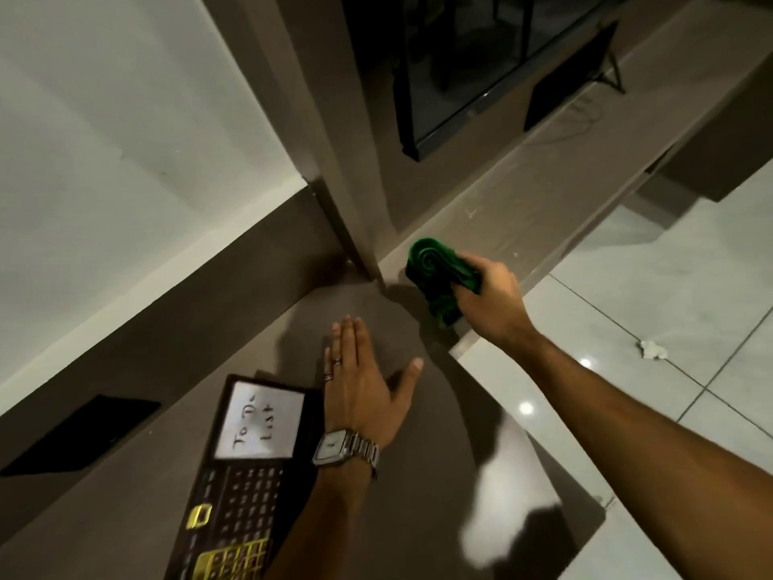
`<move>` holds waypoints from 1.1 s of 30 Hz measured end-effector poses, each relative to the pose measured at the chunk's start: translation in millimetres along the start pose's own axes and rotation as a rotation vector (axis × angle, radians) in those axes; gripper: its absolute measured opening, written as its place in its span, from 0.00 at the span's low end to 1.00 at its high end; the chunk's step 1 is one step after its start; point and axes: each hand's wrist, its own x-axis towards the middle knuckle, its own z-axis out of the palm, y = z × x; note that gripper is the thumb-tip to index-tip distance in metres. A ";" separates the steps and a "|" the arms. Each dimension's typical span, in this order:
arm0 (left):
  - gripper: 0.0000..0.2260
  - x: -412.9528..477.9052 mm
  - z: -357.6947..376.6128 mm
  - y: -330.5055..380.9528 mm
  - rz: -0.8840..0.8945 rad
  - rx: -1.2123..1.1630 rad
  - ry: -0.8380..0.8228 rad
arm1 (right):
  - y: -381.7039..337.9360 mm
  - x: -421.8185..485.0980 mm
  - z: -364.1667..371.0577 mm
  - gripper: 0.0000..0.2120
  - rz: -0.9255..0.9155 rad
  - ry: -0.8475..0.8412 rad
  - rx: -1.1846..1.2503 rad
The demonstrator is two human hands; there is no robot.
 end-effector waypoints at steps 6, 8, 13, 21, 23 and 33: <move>0.48 26.3 44.6 -6.2 -0.097 0.076 -0.051 | 44.0 25.9 37.4 0.30 -0.223 -0.263 -0.998; 0.48 20.1 53.1 -9.6 -0.118 0.119 -0.043 | 57.8 19.9 53.5 0.29 -0.193 -0.448 -1.062; 0.47 16.8 48.3 4.2 -0.099 0.136 0.081 | 46.9 25.8 31.0 0.29 -0.252 -0.490 -0.913; 0.47 39.1 45.9 10.7 -0.078 0.063 -0.082 | 27.2 25.3 26.6 0.15 -0.232 -0.227 -0.708; 0.46 29.2 22.1 9.2 -0.077 -0.044 -0.099 | 2.7 3.7 38.1 0.12 -0.290 -0.102 -0.527; 0.37 -87.0 -117.3 -57.0 -0.156 -0.216 0.217 | -107.8 -79.7 136.7 0.17 -0.259 -0.490 -0.059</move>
